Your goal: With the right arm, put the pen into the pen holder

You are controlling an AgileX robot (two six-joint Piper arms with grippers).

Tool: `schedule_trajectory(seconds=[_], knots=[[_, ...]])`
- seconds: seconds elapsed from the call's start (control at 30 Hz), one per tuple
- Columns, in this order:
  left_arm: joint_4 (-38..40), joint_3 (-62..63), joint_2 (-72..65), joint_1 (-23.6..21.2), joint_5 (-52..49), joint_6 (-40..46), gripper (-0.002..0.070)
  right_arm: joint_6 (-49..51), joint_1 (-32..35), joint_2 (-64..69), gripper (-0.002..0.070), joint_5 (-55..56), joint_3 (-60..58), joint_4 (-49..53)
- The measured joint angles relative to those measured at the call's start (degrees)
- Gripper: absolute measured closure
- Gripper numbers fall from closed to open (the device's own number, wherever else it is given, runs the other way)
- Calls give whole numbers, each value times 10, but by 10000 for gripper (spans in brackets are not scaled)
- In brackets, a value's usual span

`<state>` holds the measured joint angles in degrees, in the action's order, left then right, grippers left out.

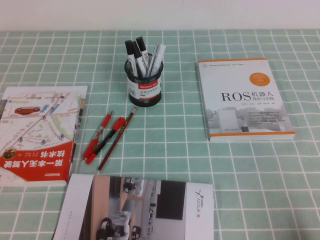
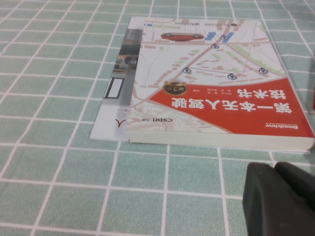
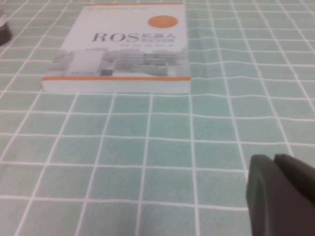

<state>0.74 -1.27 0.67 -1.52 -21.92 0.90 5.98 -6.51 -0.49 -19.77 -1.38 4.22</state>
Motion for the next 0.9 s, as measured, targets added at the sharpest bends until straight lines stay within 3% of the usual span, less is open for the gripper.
schedule_trajectory(seconds=[0.2, 0.9], knots=[[0, 0, 0, 0, 0, 0, 679, -52, 1, 0, 695, 0, -1, -42], [0, 0, 0, 0, 0, 0, 679, -55, 1, 0, 695, 0, -1, -48]])
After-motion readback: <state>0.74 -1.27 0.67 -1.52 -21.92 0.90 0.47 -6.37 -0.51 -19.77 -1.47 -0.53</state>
